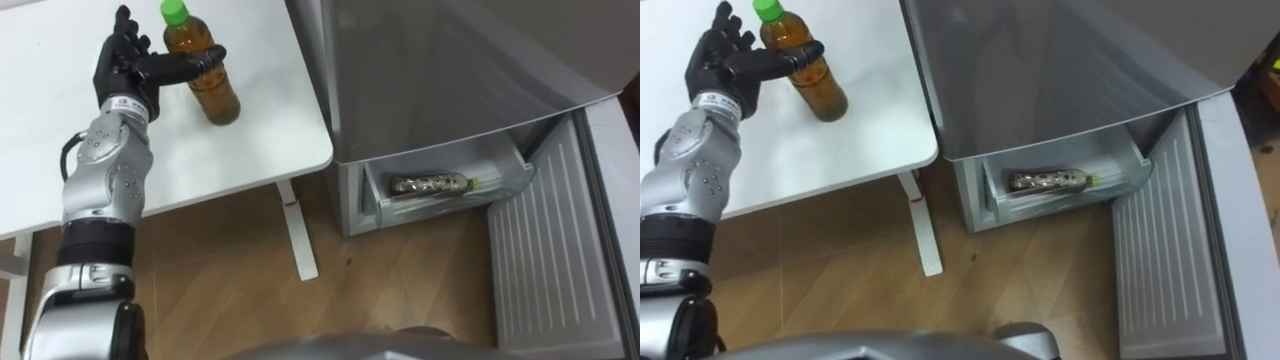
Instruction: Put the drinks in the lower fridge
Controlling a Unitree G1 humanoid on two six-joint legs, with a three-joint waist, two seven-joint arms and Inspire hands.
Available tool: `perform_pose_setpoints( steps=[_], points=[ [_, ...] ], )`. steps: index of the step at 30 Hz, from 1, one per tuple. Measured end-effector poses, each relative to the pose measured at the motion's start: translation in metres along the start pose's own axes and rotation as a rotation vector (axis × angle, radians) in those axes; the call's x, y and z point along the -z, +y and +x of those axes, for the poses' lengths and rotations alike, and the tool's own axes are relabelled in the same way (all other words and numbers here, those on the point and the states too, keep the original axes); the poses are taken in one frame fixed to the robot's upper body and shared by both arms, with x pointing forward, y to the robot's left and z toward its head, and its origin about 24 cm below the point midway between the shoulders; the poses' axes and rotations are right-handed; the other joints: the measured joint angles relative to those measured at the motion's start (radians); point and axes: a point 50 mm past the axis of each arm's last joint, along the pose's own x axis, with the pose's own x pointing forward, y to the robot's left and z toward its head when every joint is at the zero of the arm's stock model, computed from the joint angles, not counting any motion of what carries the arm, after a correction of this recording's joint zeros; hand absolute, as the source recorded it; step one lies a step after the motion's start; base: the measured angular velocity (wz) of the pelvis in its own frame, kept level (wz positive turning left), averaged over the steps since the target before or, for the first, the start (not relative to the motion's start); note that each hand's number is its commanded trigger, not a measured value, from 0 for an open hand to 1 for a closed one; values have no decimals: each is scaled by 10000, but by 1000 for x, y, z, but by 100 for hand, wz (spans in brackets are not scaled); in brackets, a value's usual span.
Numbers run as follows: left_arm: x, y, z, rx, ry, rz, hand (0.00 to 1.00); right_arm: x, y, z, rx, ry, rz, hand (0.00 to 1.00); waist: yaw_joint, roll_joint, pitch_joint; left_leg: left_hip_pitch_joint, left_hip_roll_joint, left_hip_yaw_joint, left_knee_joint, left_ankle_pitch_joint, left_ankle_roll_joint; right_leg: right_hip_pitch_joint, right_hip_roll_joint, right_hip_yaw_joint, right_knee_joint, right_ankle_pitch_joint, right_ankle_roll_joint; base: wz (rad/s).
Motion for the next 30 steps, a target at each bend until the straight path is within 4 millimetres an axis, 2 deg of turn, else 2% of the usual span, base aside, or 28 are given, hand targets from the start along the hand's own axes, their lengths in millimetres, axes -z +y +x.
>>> perform_pose_setpoints(
  steps=[4,9,19,30],
  points=[
    [-6,7,1,-45,-125,274,0,-7,0,0,-180,-134,150,0,-188,-15,10,-23,1,1,-5,-1,0,-28,5,27,-5,0,0,0],
    [-12,12,2,50,-155,598,0,-10,-1,0,-277,-217,161,0,-258,7,-5,-104,-8,12,1,-1,2,-162,21,142,-15,0,0,-5],
    [-33,1,17,377,-262,375,0,-11,-2,0,-210,-164,299,0,-247,69,-44,-106,-1,16,-17,-6,8,-197,44,250,2,2,-1,-3],
    [-21,6,18,418,273,238,0,-10,-2,0,-203,-107,312,0,-288,79,-38,-83,-6,-8,-28,-8,7,-182,42,256,3,2,-1,0]
  ],
)
